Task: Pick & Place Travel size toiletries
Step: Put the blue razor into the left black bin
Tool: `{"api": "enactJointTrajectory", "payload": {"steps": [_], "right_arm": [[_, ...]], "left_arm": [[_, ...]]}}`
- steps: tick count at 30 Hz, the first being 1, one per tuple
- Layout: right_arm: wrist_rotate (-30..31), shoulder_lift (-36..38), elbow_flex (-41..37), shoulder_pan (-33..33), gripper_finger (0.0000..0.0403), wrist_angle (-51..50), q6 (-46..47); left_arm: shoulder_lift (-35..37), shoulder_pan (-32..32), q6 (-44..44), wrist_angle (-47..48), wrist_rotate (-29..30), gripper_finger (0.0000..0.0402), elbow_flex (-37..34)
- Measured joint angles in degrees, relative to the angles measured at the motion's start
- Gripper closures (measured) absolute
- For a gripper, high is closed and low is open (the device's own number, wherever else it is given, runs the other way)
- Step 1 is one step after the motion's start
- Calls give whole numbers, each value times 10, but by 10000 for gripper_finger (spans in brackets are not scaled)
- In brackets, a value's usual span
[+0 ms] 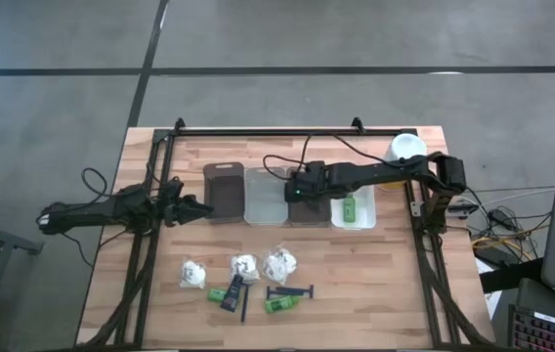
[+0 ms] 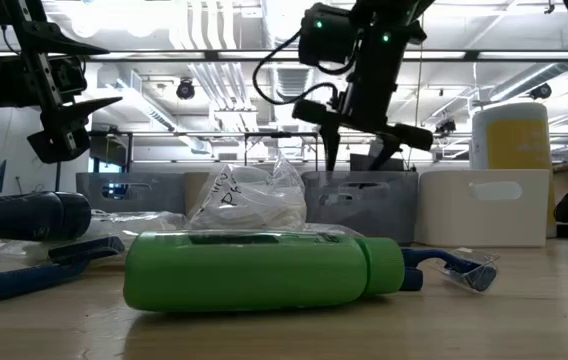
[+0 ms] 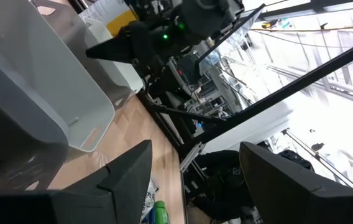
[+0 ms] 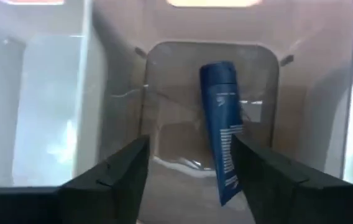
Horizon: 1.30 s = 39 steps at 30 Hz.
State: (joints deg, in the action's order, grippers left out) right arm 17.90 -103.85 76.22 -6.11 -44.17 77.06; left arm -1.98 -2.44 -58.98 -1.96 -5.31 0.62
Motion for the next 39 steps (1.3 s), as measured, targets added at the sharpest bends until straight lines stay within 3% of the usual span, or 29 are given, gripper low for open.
{"api": "enactJointTrajectory", "payload": {"steps": [5, 10, 20, 24, 30, 39], "right_arm": [[1, 15, 39, 30, 129, -5, -123], [-34, 17, 82, 126, 110, -25, -247], [-46, 8, 83, 320, 135, -1, -268], [-70, -21, 82, 341, 151, 1, -257], [-161, -95, 100, 345, 166, -10, -263], [-163, -150, 137, 342, 187, -19, -355]], "left_arm": [[0, 0, 0, 0, 0, 154, 0], [0, 0, 0, 0, 0, 154, 0], [0, 0, 8, 1, 1, 154, 0], [0, 0, 14, 1, 9, 154, 0], [0, 0, -67, 3, 10, 154, 0], [-2, 0, -60, 5, 10, 154, 0]]}}
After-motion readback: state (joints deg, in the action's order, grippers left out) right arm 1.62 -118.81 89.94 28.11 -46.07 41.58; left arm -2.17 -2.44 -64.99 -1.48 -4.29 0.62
